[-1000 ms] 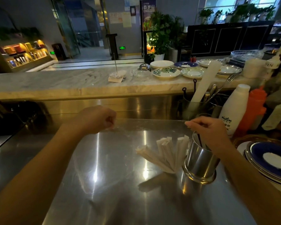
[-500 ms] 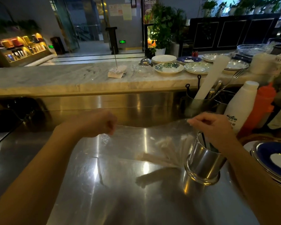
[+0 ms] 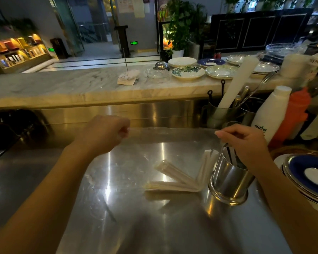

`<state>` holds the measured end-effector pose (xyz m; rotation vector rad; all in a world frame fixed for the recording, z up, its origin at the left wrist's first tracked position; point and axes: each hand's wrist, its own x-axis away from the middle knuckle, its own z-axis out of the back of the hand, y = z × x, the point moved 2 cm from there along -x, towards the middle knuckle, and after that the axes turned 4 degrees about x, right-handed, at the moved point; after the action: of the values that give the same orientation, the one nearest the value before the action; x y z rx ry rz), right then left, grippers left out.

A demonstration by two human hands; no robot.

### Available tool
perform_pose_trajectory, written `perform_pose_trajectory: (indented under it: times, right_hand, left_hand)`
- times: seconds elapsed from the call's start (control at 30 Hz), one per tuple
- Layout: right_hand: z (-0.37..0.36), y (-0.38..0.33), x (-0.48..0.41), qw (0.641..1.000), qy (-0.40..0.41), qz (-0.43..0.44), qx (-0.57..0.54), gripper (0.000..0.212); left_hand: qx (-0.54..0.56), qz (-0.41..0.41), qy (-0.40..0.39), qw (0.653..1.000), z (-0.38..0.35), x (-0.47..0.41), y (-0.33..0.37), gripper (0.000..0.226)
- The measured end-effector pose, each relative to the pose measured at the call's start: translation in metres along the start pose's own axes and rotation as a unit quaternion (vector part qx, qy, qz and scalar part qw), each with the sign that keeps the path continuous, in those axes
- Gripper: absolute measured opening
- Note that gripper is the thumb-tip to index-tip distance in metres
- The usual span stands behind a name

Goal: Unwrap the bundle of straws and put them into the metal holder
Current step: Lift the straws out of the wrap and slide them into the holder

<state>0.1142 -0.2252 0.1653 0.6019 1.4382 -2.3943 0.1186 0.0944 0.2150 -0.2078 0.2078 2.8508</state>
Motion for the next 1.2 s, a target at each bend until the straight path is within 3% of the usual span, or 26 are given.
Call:
perform_pose_trajectory:
  times: [0.03,0.1,0.23,0.43,0.6,0.73,0.9,1.07,1.2]
  right_hand:
    - [0.0,0.001,0.0,1.0,-0.003,0.001,0.002,0.012]
    - [-0.001,0.002,0.001,1.0,-0.019,0.003,0.005,0.015]
    - [-0.006,-0.004,0.001,0.999,-0.039,0.006,-0.012,0.021]
    - [-0.039,-0.025,0.004,0.995,-0.089,0.021,-0.034,0.005]
    - [-0.074,-0.039,0.003,0.976,-0.206,0.067,0.022,0.011]
    - [-0.071,-0.021,0.0,0.98,-0.201,0.007,-0.002,0.022]
    - [-0.077,0.01,0.009,0.959,-0.271,-0.056,0.06,0.023]
    - [-0.088,0.015,0.017,0.965,-0.249,-0.075,0.017,0.019]
    - [-0.098,0.017,0.02,0.976,-0.194,-0.094,-0.018,0.004]
  left_hand:
    - [-0.007,-0.001,0.025,1.0,0.001,0.0,-0.001,0.02]
    - [-0.003,0.005,0.005,1.0,-0.001,-0.001,0.001,0.013]
    - [0.043,-0.025,-0.011,0.999,-0.011,-0.002,0.023,0.041]
    - [0.089,-0.104,-0.02,0.99,-0.033,-0.007,0.072,0.048]
    - [0.115,-0.109,-0.072,0.985,-0.043,-0.01,0.074,0.024]
    - [0.149,-0.07,-0.043,0.985,-0.042,-0.001,0.054,0.011]
    - [0.208,-0.059,0.006,0.976,-0.04,0.002,0.042,0.014]
    - [0.213,-0.109,0.048,0.97,-0.039,-0.003,0.059,0.011]
    - [0.153,-0.098,0.021,0.983,-0.041,-0.007,0.064,0.022]
